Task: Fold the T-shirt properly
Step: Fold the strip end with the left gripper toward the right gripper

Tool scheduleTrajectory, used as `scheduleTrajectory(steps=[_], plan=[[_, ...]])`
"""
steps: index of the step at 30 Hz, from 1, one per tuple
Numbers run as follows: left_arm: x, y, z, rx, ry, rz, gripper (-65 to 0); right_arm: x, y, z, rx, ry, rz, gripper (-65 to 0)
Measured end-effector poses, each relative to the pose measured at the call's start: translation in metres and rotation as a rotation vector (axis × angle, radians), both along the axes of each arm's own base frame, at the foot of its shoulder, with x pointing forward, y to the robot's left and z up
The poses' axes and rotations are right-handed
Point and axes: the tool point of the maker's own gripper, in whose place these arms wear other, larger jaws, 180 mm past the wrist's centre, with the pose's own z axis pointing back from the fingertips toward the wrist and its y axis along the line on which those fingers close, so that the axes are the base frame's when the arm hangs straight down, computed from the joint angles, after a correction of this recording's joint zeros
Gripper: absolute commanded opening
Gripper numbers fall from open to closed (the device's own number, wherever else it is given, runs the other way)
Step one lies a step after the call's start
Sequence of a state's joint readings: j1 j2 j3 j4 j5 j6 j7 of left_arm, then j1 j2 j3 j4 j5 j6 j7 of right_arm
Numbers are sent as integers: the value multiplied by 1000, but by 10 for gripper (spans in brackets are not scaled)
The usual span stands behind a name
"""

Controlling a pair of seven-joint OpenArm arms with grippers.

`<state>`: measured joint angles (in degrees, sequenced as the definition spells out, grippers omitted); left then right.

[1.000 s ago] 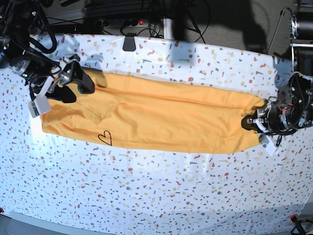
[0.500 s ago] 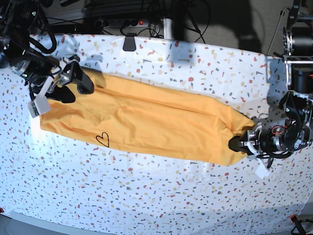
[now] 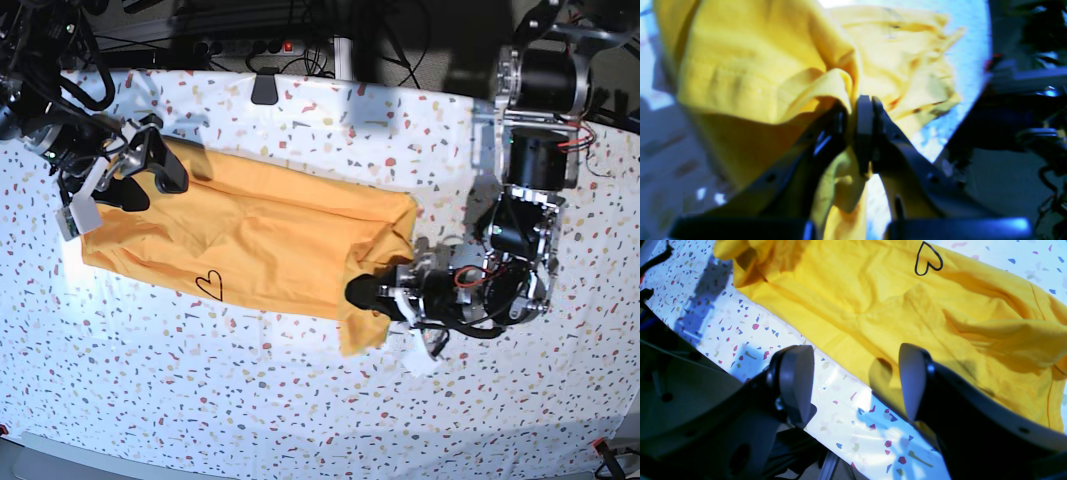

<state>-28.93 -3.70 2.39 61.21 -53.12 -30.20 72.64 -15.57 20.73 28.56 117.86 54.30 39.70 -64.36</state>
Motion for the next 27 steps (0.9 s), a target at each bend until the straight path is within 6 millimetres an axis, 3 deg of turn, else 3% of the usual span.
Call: scheduleTrajectory(steps=[5, 9, 18, 23, 27], plan=[[-30, -28, -23, -39, 77, -23, -650, 1, -4, -2, -23, -1, -12, -256], [-41, -32, -42, 3, 93, -11, -650, 1, -4, -2, -21, -1, -12, -256], [-25, -32, -30, -61, 44, 57, -650, 1, -3, -2, -21, -1, -12, -256], [-31, -45, -25, -112, 63, 44, -650, 1, -3, -1, -18, -4, -12, -256], [-34, -70, -15, -164, 66, 26, -650, 2, -3, 0, -16, -11, -14, -256]])
